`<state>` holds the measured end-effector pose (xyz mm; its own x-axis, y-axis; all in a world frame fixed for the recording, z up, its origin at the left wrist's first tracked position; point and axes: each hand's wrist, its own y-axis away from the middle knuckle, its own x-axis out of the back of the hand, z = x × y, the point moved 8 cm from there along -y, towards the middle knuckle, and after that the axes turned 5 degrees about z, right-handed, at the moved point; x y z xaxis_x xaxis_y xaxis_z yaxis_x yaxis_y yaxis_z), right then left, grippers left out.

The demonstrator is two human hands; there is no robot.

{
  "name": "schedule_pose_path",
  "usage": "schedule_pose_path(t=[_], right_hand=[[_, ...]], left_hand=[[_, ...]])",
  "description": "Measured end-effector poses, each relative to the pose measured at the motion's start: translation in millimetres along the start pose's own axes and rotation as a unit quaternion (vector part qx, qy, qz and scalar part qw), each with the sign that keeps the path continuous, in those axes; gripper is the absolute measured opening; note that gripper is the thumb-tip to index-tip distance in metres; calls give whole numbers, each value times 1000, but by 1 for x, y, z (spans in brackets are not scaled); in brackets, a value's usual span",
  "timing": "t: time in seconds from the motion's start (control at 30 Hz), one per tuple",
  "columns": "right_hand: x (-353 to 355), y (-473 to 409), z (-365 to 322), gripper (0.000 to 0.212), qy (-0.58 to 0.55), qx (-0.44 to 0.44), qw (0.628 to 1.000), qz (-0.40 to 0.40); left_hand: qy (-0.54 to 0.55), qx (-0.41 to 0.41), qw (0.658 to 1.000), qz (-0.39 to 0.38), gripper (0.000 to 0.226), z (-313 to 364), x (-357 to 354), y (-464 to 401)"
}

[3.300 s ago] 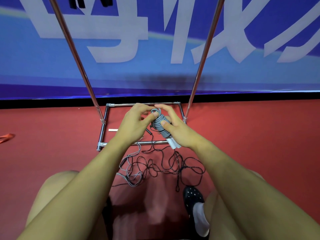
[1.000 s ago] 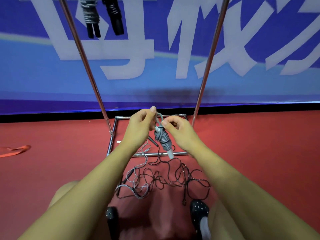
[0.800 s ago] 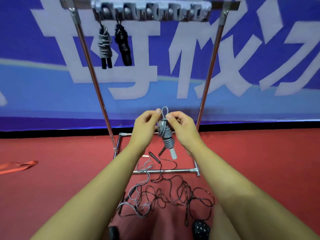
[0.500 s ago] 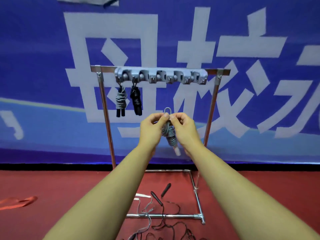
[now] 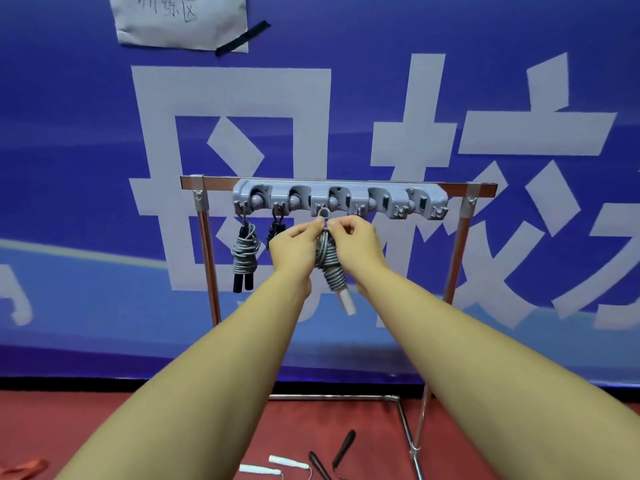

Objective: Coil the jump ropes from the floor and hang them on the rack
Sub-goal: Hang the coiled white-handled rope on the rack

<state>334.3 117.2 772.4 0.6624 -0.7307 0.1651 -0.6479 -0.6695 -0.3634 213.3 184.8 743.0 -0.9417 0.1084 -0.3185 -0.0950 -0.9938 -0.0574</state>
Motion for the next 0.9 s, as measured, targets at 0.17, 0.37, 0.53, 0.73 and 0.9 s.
schedule_pose_path(t=[0.17,0.37,0.53,0.73,0.9], right_hand=[[-21,-31,5,18,0,-6,1000,-5],[-36,-42,35,19,-6,-62,998,-19],[-27,-41,36,21,-3,-20,1000,-8],[-13,-6,76,27,74,39,996,-22],[-21,64,198,38,267,30,951,-152]], left_hand=[[-19,-2,1000,5,10,0,-4,-39],[-23,25,999,-4,16,-28,-5,-58],[-15,-24,999,-16,8,-32,-5,-58],[-8,-90,996,-8,21,-59,30,-26],[-198,-47,975,-90,24,-163,67,13]])
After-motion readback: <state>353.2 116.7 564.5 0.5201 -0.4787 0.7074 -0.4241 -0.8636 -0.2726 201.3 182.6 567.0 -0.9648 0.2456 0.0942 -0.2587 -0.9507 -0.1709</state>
